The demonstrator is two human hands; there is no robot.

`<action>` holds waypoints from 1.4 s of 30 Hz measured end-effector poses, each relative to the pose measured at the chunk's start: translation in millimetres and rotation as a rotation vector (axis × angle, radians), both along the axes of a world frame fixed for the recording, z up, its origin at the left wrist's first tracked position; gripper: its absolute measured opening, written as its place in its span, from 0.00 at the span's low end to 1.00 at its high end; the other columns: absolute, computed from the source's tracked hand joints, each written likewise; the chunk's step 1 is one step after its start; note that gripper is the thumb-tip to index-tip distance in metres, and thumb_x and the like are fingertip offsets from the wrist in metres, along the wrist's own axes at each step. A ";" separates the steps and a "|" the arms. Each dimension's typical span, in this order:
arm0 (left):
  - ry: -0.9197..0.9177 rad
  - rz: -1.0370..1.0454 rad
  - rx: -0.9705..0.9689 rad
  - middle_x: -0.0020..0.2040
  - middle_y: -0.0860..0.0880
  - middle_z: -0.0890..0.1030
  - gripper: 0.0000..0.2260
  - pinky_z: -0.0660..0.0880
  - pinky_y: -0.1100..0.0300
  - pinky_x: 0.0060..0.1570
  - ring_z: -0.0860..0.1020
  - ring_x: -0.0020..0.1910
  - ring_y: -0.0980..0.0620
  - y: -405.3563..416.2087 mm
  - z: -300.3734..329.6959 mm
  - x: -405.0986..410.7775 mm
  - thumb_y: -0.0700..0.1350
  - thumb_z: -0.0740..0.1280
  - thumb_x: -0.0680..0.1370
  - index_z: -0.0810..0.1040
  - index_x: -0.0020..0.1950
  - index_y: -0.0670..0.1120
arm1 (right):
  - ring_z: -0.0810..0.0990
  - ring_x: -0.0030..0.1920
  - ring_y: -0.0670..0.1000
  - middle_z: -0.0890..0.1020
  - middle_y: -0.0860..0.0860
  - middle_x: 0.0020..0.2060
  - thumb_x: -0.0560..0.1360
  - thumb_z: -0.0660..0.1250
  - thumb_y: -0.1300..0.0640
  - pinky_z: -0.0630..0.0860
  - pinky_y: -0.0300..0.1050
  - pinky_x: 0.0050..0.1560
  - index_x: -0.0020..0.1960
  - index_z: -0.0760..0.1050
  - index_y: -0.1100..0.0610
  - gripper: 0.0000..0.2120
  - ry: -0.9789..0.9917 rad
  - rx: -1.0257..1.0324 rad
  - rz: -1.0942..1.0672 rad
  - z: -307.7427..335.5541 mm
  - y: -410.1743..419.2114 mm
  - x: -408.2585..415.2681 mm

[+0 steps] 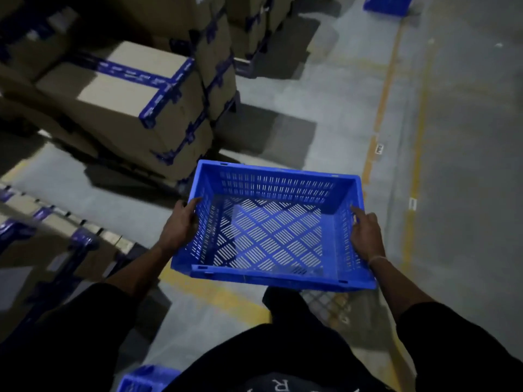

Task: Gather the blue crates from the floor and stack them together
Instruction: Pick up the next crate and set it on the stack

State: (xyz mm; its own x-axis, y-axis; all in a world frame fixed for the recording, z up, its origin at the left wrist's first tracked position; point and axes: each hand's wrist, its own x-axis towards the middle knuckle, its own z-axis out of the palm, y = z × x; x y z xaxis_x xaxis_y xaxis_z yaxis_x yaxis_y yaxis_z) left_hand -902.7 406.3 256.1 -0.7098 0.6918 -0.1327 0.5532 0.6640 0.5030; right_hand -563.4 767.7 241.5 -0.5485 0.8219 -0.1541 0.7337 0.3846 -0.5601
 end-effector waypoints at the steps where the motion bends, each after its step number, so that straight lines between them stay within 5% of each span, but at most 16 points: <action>1: -0.007 -0.005 0.003 0.59 0.40 0.71 0.27 0.79 0.43 0.46 0.78 0.46 0.36 19.9 0.5 -7.4 0.39 0.65 0.79 0.66 0.77 0.51 | 0.77 0.50 0.64 0.69 0.59 0.58 0.82 0.56 0.60 0.74 0.53 0.53 0.74 0.67 0.51 0.21 0.007 0.000 -0.014 -2.4 14.2 -2.8; 6: -0.022 -0.069 0.034 0.59 0.40 0.71 0.26 0.77 0.45 0.50 0.78 0.48 0.37 119.1 11.0 -44.8 0.38 0.65 0.79 0.67 0.77 0.49 | 0.76 0.47 0.64 0.70 0.60 0.55 0.82 0.57 0.62 0.72 0.49 0.48 0.74 0.67 0.54 0.21 0.023 0.008 -0.066 5.8 88.1 -18.5; 16: 0.006 -0.136 0.109 0.58 0.42 0.72 0.24 0.74 0.50 0.54 0.78 0.49 0.40 319.8 24.0 -124.5 0.38 0.65 0.79 0.71 0.74 0.50 | 0.76 0.53 0.63 0.70 0.60 0.56 0.83 0.56 0.61 0.73 0.51 0.56 0.74 0.67 0.51 0.21 0.029 0.007 -0.206 30.9 252.7 -69.8; 22: -0.031 -0.163 0.123 0.56 0.44 0.72 0.24 0.73 0.53 0.55 0.77 0.48 0.44 444.9 15.5 -196.8 0.37 0.65 0.78 0.72 0.71 0.57 | 0.77 0.51 0.64 0.75 0.62 0.54 0.83 0.56 0.60 0.73 0.49 0.51 0.74 0.68 0.50 0.20 0.006 0.035 -0.246 28.9 358.6 -122.7; 29: -0.132 -0.246 0.165 0.58 0.44 0.71 0.27 0.75 0.57 0.53 0.76 0.51 0.49 580.6 10.9 -287.1 0.36 0.67 0.78 0.71 0.75 0.51 | 0.76 0.48 0.63 0.72 0.58 0.51 0.82 0.57 0.63 0.72 0.47 0.50 0.71 0.71 0.51 0.19 0.051 0.021 -0.353 24.3 465.1 -202.2; 35: -0.136 -0.329 0.097 0.59 0.44 0.71 0.28 0.71 0.51 0.58 0.73 0.53 0.48 692.0 20.5 -371.8 0.41 0.67 0.77 0.68 0.76 0.54 | 0.76 0.48 0.63 0.73 0.59 0.51 0.81 0.58 0.62 0.74 0.51 0.50 0.70 0.71 0.51 0.19 0.061 0.038 -0.409 23.3 554.9 -264.3; 42: -0.092 -0.309 0.105 0.55 0.44 0.71 0.28 0.72 0.51 0.57 0.73 0.49 0.48 829.4 19.9 -434.9 0.35 0.65 0.77 0.69 0.74 0.56 | 0.75 0.41 0.60 0.73 0.59 0.49 0.80 0.59 0.65 0.72 0.48 0.44 0.72 0.71 0.52 0.22 0.062 0.041 -0.389 23.7 677.0 -324.9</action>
